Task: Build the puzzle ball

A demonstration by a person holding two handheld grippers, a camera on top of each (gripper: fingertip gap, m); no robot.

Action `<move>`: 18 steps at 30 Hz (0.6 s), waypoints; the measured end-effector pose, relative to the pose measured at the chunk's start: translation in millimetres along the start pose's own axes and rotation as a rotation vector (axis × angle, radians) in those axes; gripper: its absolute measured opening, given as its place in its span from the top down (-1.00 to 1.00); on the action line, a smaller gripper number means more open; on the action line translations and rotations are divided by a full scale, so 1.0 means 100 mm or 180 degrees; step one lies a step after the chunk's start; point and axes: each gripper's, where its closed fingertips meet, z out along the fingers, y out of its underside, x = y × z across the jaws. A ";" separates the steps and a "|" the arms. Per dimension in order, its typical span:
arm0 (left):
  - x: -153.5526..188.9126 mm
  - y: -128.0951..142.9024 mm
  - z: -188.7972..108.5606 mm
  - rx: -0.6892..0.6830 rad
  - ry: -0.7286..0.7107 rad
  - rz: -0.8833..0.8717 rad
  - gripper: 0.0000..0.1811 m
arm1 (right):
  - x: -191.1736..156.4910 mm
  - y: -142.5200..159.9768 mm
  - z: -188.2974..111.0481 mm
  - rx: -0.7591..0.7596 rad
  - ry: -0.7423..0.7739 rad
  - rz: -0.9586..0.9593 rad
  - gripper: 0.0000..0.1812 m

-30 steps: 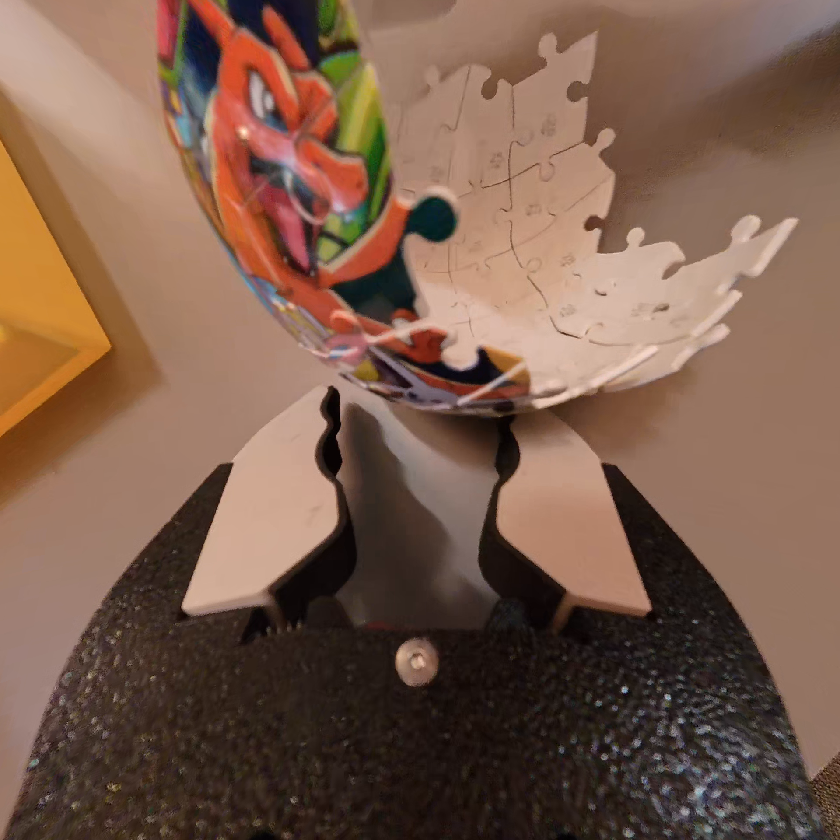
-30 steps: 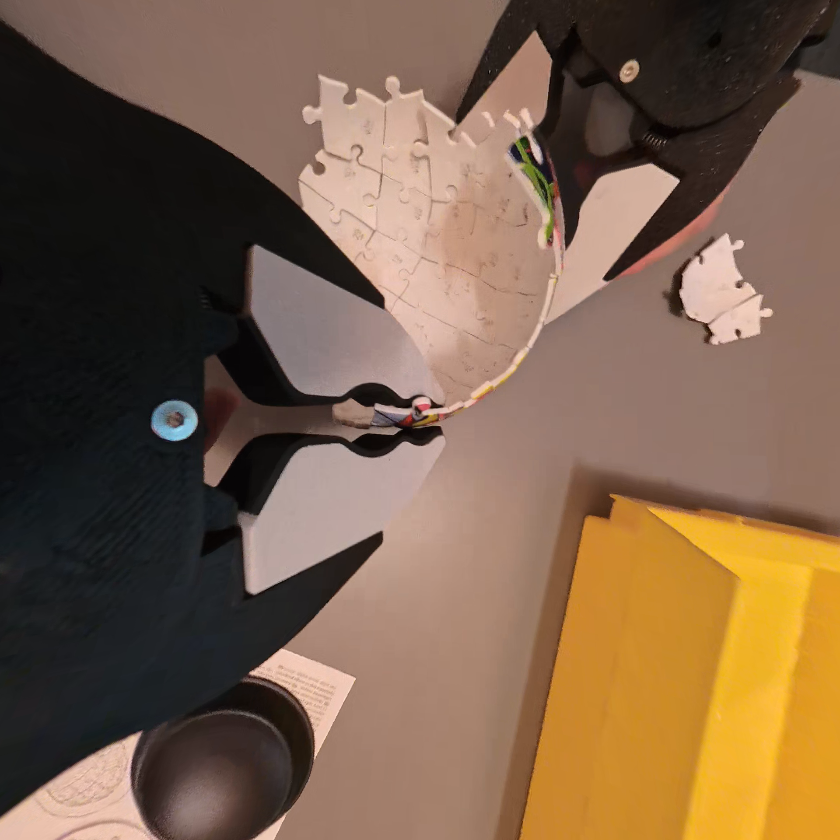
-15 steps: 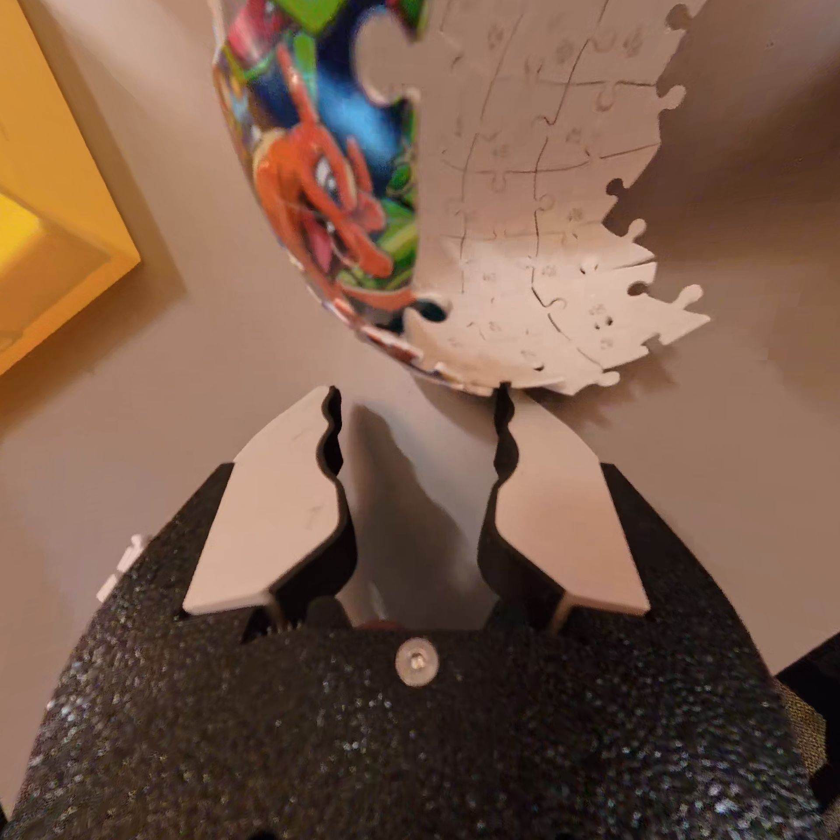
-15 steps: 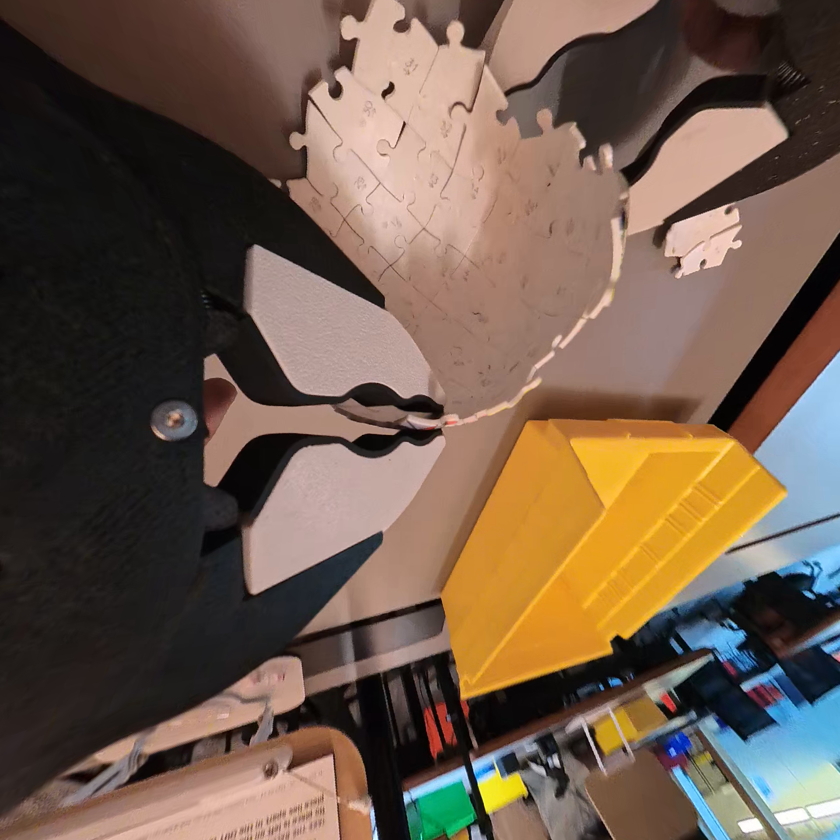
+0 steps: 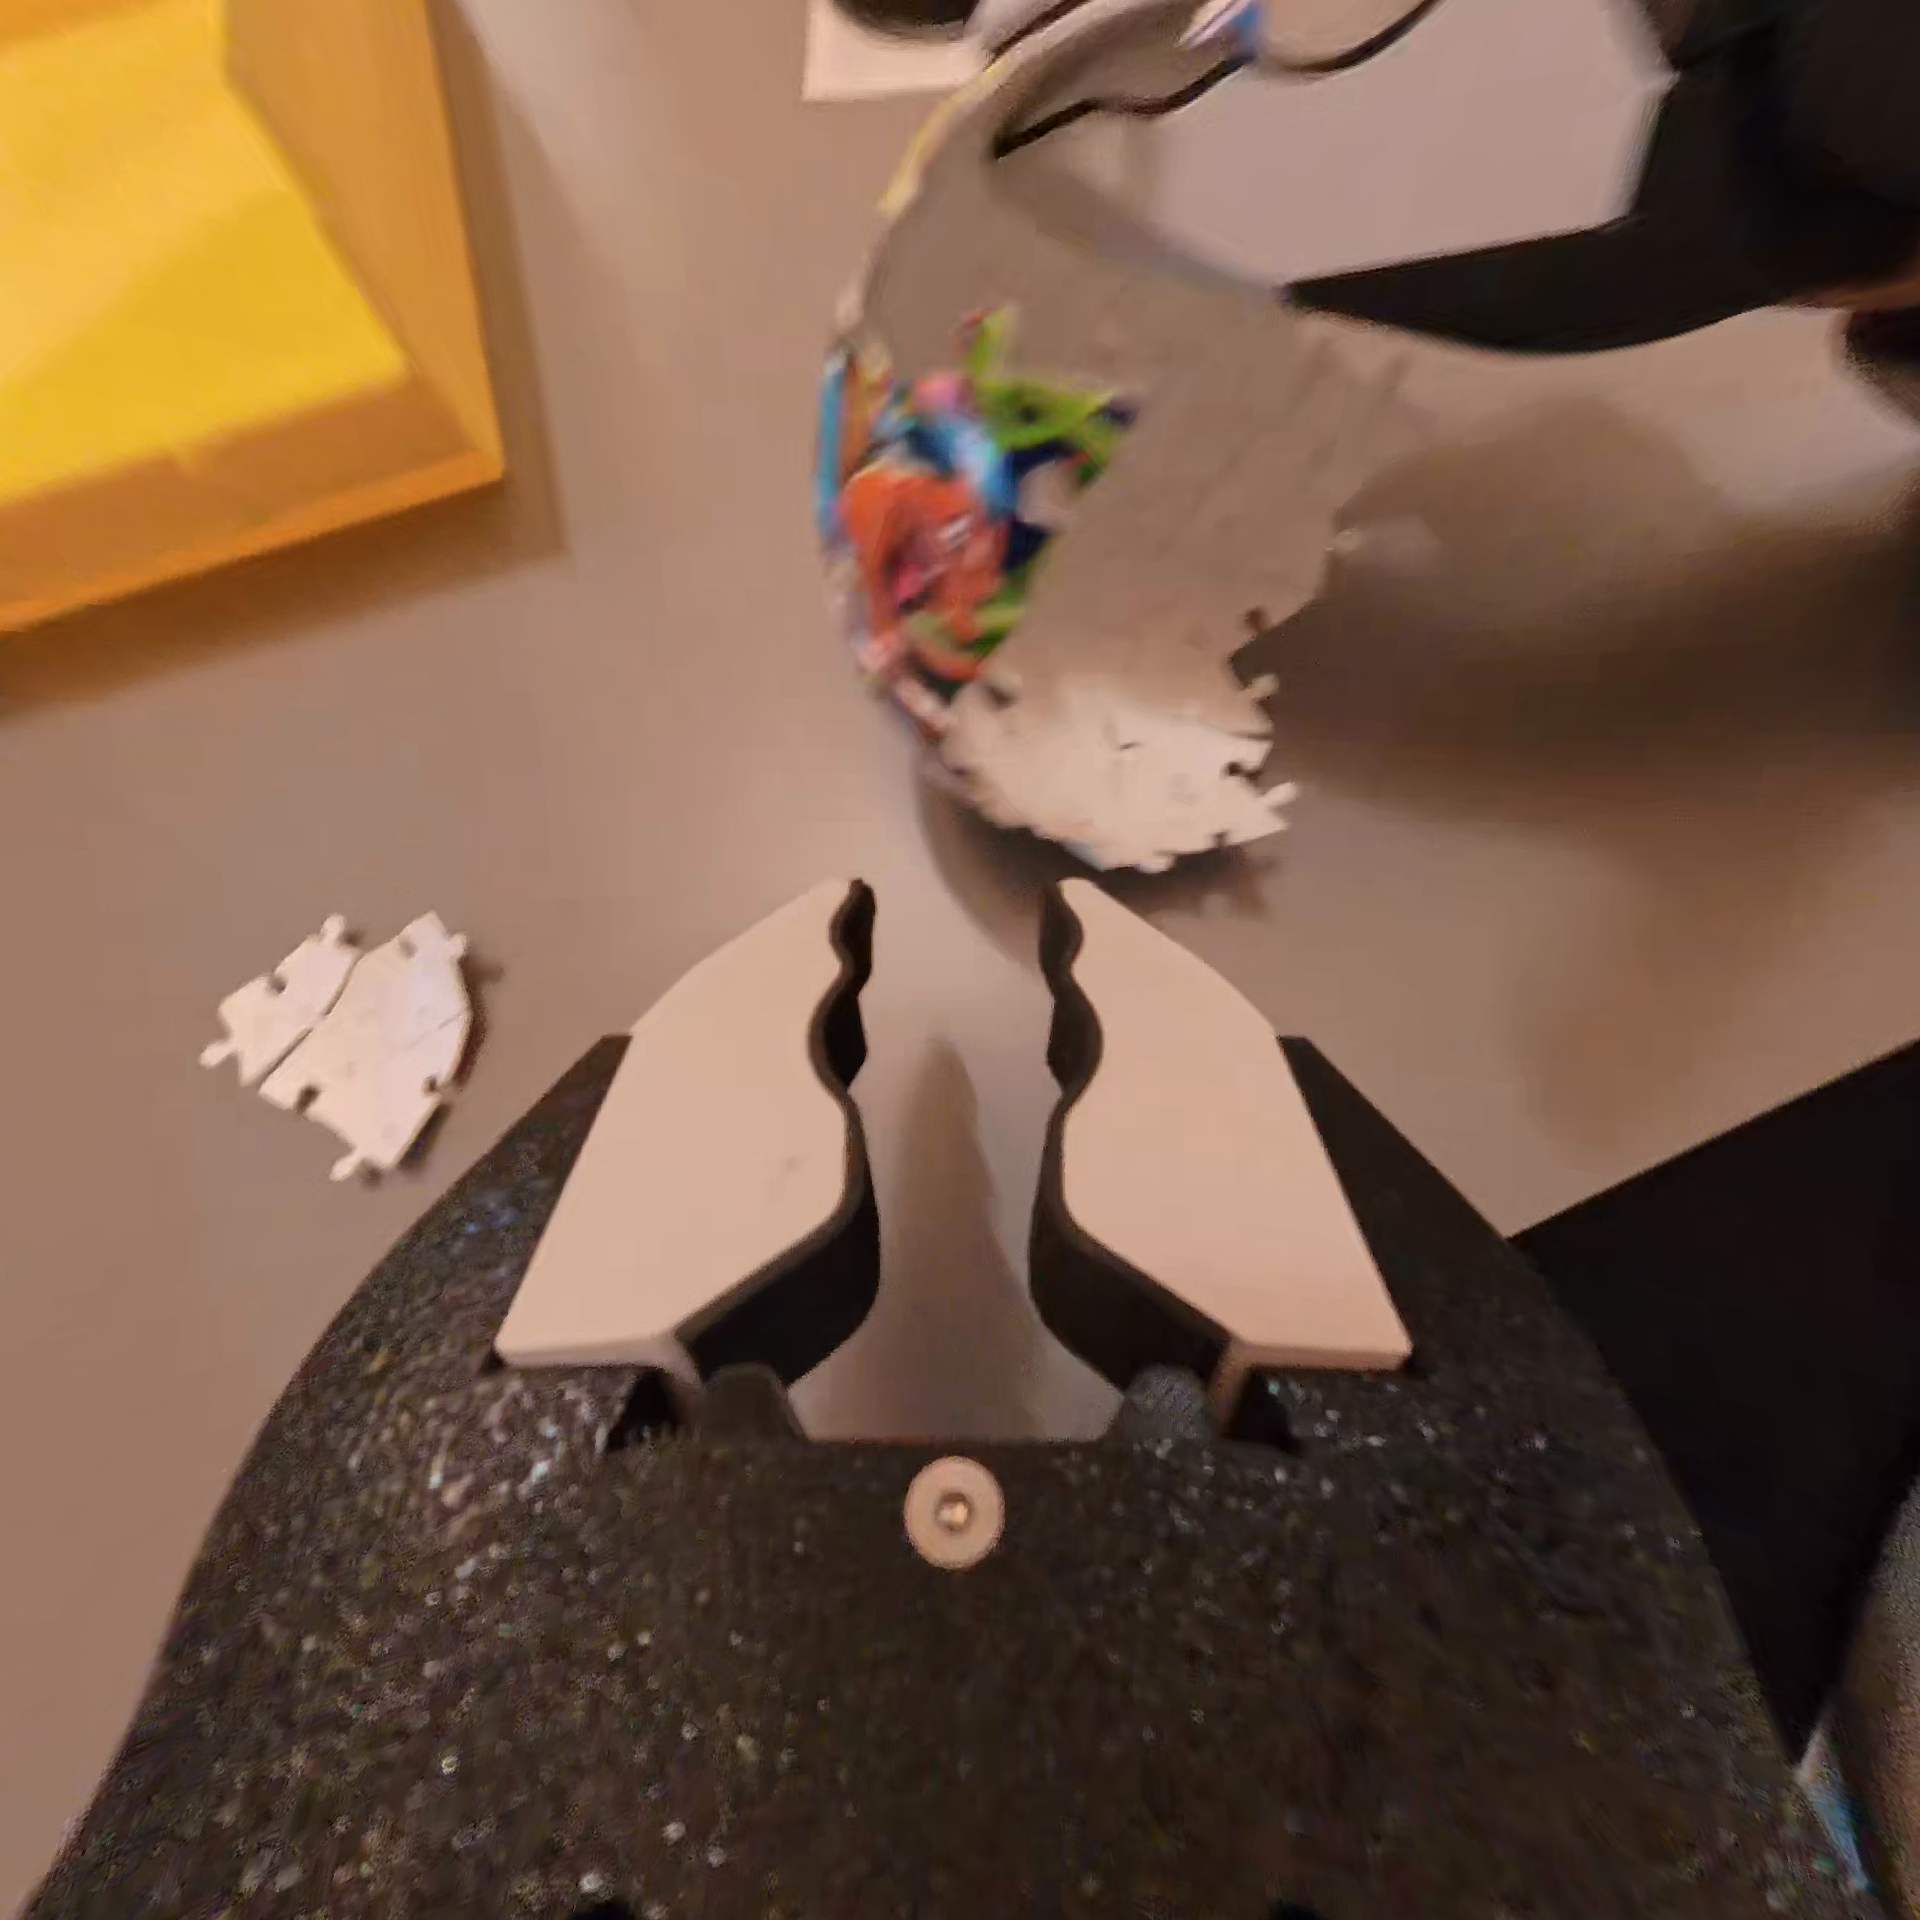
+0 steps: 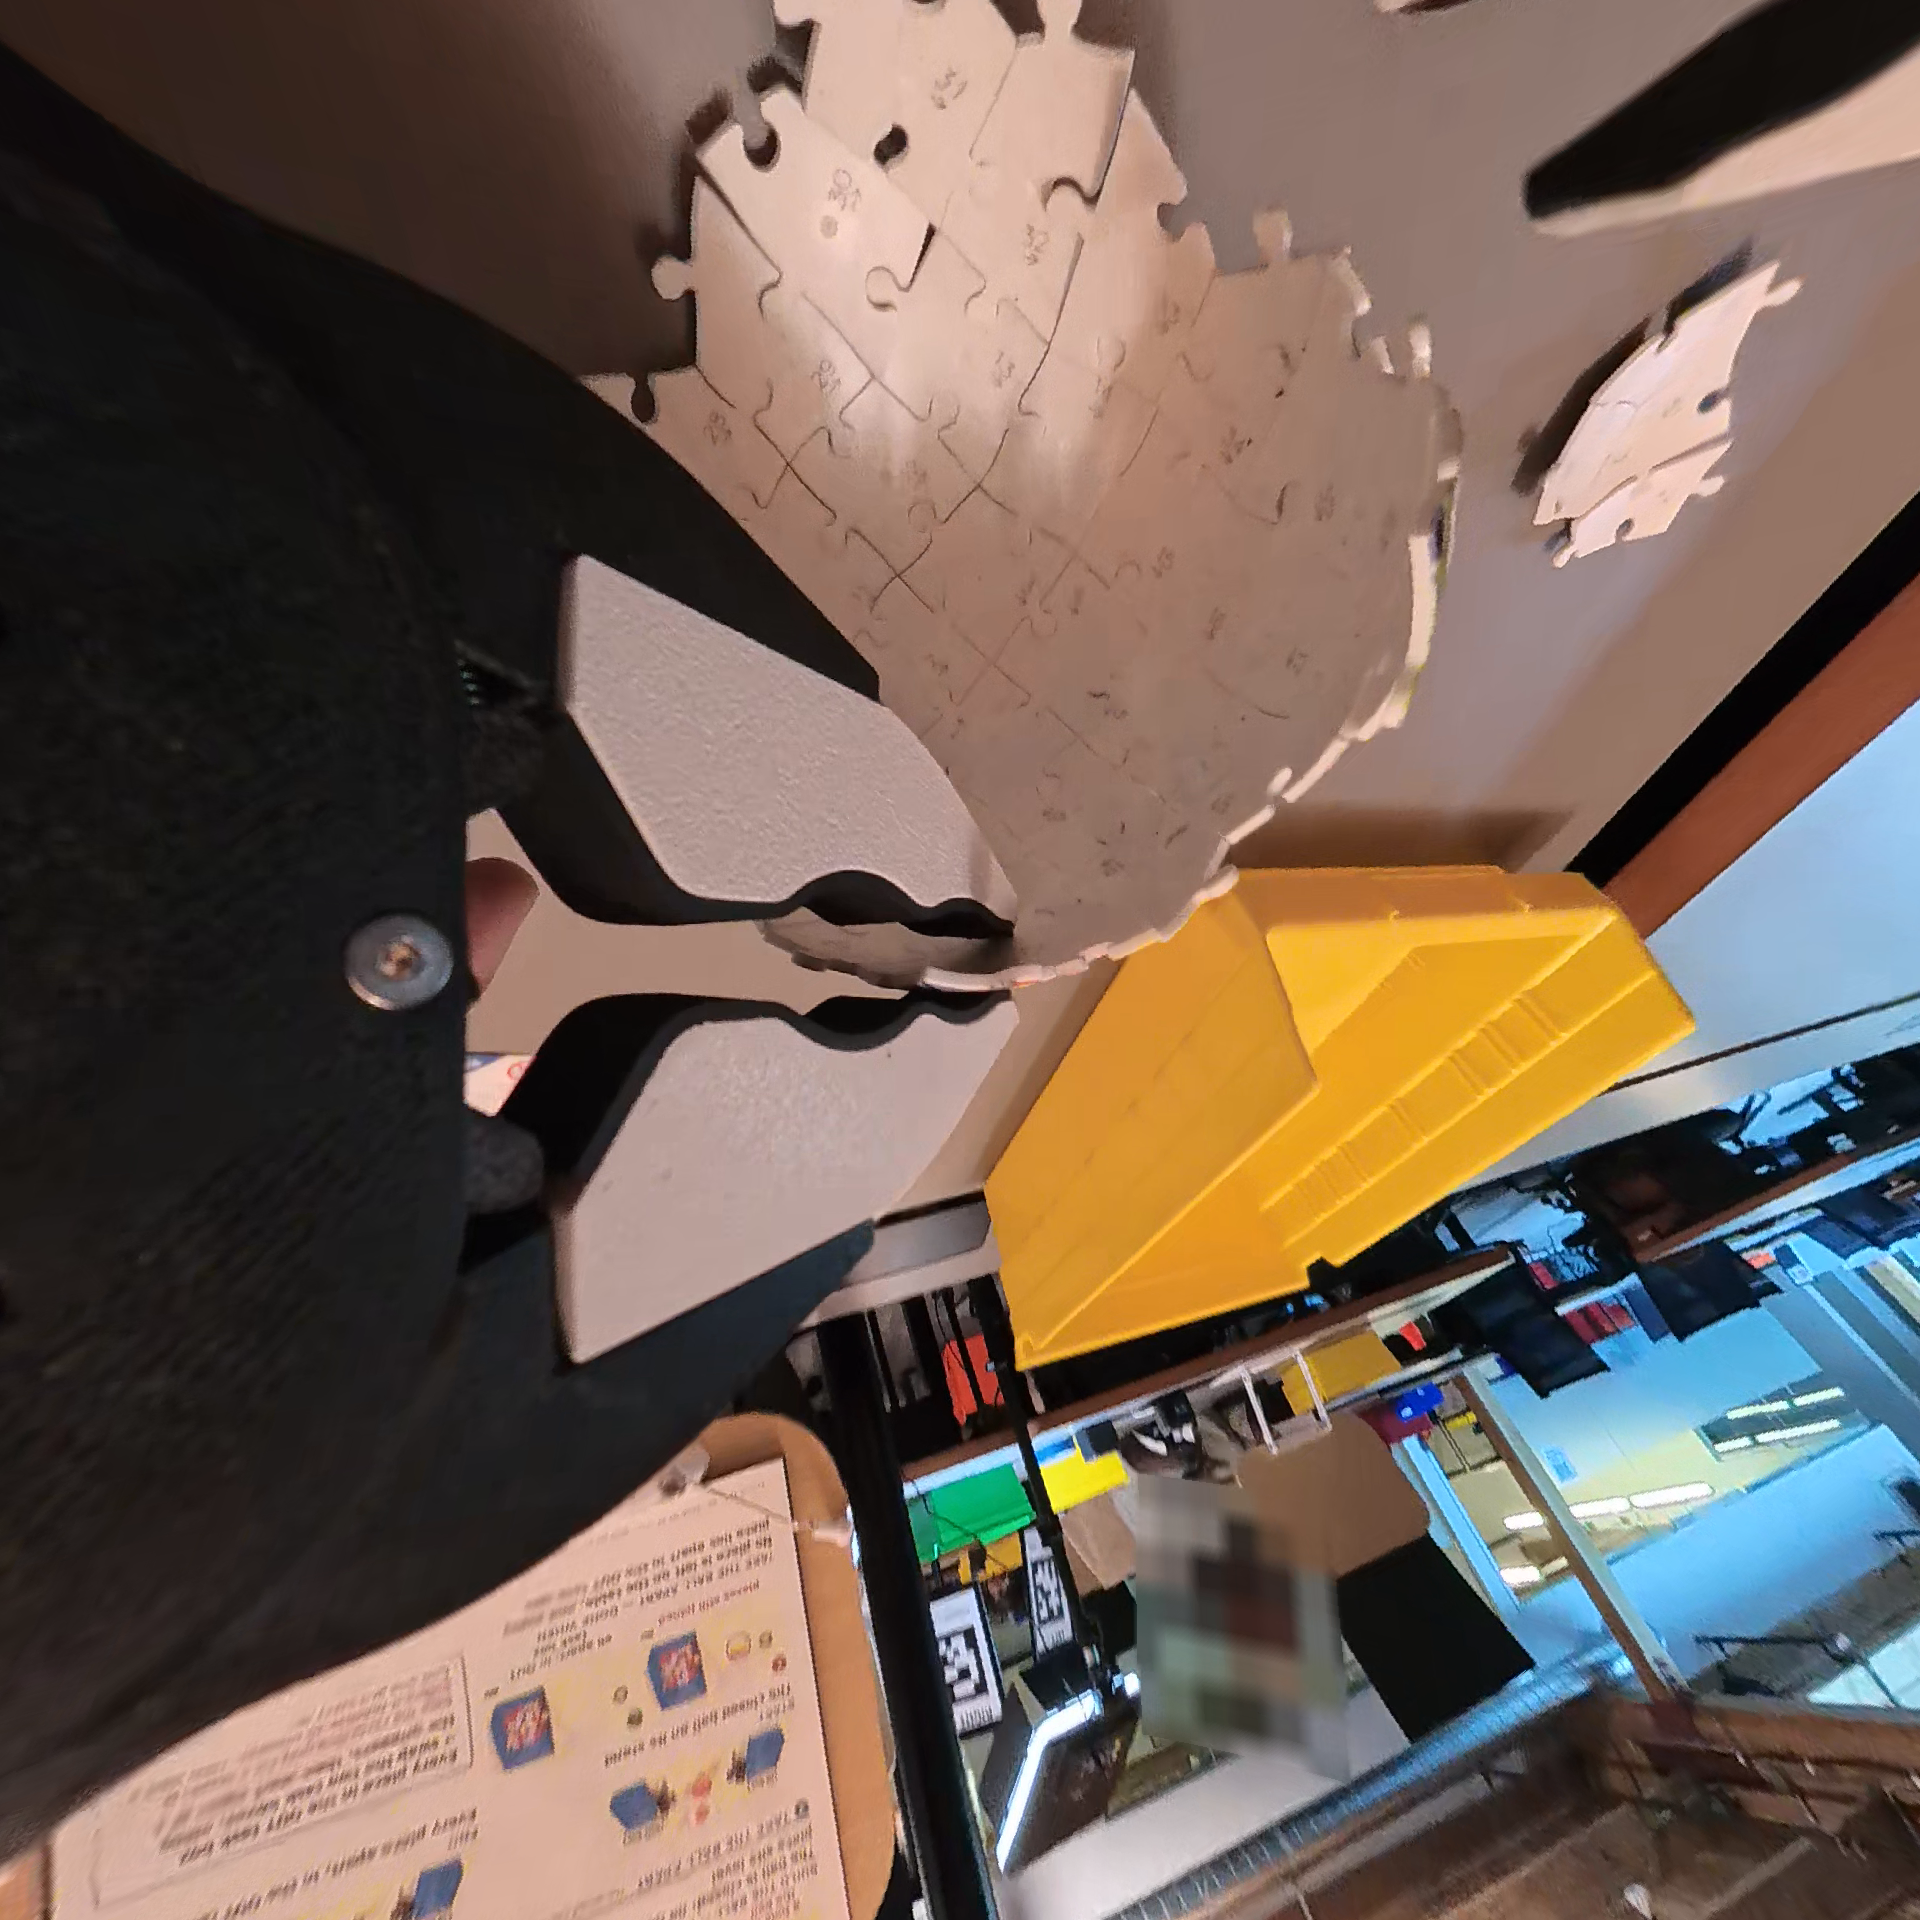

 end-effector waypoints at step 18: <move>0.25 0.05 0.27 0.0259 -0.0082 -0.0146 0.79 | -0.03 -0.16 -0.33 0.0408 0.1017 -0.0916 0.88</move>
